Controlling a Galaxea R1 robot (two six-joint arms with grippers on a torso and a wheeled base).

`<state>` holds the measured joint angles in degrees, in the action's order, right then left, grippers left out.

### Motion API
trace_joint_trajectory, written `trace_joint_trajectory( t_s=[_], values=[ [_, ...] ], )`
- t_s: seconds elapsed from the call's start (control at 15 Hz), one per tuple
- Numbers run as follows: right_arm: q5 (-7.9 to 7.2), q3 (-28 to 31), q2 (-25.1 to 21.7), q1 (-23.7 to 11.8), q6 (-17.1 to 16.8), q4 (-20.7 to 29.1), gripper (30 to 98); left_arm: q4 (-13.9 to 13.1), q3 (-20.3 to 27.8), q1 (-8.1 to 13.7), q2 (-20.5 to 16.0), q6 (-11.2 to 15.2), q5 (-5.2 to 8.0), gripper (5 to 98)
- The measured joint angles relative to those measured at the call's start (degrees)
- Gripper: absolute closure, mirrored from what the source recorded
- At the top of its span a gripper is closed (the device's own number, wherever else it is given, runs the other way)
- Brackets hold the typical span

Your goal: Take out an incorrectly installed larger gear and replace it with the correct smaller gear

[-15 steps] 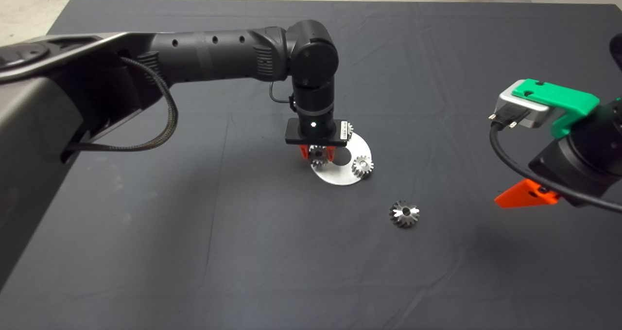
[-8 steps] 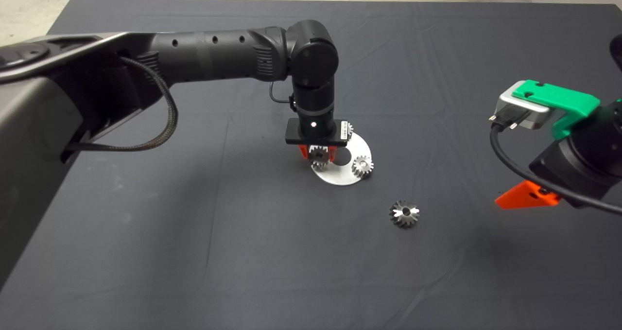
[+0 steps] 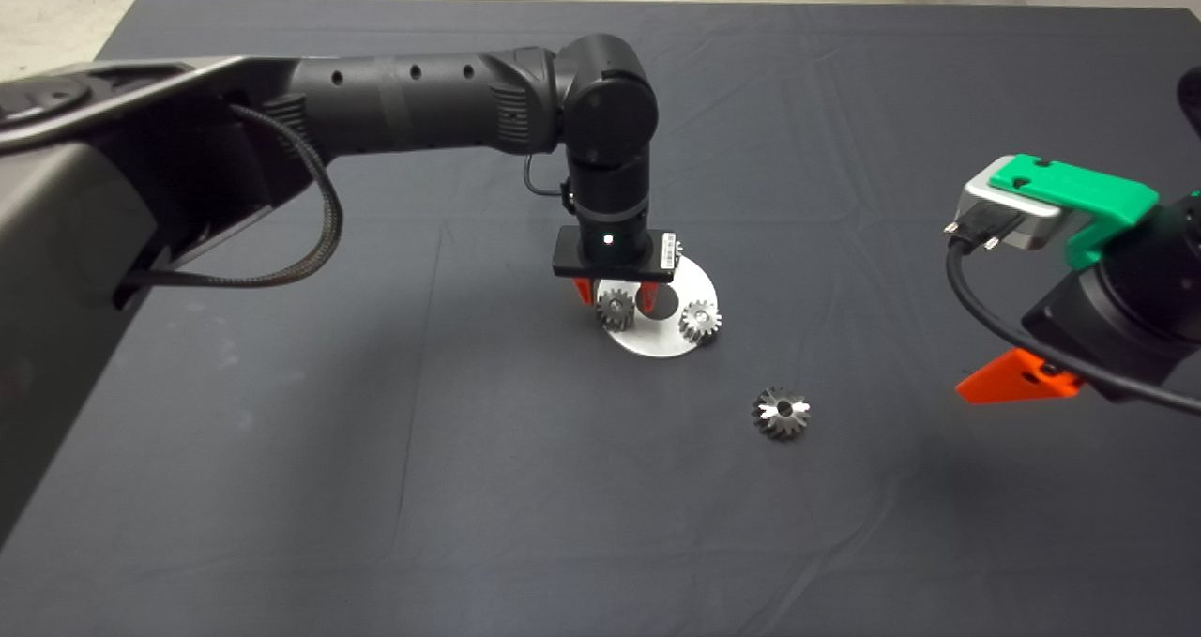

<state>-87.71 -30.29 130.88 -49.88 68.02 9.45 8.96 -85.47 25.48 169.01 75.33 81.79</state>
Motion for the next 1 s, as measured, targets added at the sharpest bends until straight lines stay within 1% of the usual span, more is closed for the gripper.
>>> trace_joint_trajectory(
  t_s=[0.07, 0.13, 0.2, 0.27, 0.33, 0.4, 0.53, 0.6, 0.67, 0.73, 0.8, 0.87, 0.93, 1.0],
  values=[
    [0.0, 0.0, -0.1, 0.0, 0.0, 0.0, 46.1, 0.0, 0.8, 0.8, -0.1, 0.0, 0.24, 50.8],
    [-0.05, 0.0, -0.1, 0.0, 0.0, 0.0, 46.1, 0.0, 2.9, 2.0, -0.4, 0.5, 0.31, 49.0],
    [0.0, 0.0, -0.1, 0.0, 0.0, 0.0, 46.1, 0.1, 6.1, 3.8, -0.9, 1.4, 0.29, 46.1],
    [0.0, 0.0, -0.2, 0.0, 0.0, 0.0, 46.1, 0.1, 9.8, 5.6, -2.0, 2.4, 0.26, 45.3],
    [0.01, 0.0, -0.3, 0.0, 0.0, 0.0, 46.1, 0.3, 13.9, 6.9, -3.6, 3.6, 0.04, 45.3],
    [0.03, 0.1, -0.6, 0.0, 0.0, 0.1, 46.1, 0.6, 18.5, 7.6, -6.0, 5.1, 0.01, 41.6],
    [-0.18, 0.1, -1.2, 0.0, 0.0, 0.1, 46.1, 0.7, 28.3, 7.8, -13.6, 7.5, 0.01, 40.5],
    [-0.13, 0.1, -1.2, 0.0, 0.0, 0.1, 46.1, 0.8, 33.8, 8.1, -18.9, 8.5, 0.37, 37.8],
    [-0.11, 0.1, -1.2, 0.0, 0.0, 0.1, 46.1, 1.0, 38.3, 8.4, -24.2, 9.5, 0.42, 36.2],
    [0.06, 0.1, -1.2, 0.0, 0.0, 0.1, 46.1, 1.3, 43.2, 8.9, -30.5, 10.0, 0.73, 35.7],
    [-0.09, 0.1, -1.2, 0.0, 0.0, 0.1, 46.1, 1.3, 48.4, 9.6, -37.1, 10.6, 1.44, 34.8],
    [-0.13, 0.1, -1.2, 0.0, 0.2, 0.1, 46.1, 1.3, 52.0, 10.2, -41.5, 10.9, 2.19, 31.3],
    [0.0, 0.1, -1.2, 0.0, 0.7, 0.1, 46.1, 0.8, 55.5, 10.8, -45.6, 10.9, 2.47, 30.6],
    [0.06, 0.3, -1.2, 0.0, 1.0, 0.1, 45.9, -0.1, 58.4, 11.1, -48.7, 10.9, 2.97, 27.4]
  ],
)
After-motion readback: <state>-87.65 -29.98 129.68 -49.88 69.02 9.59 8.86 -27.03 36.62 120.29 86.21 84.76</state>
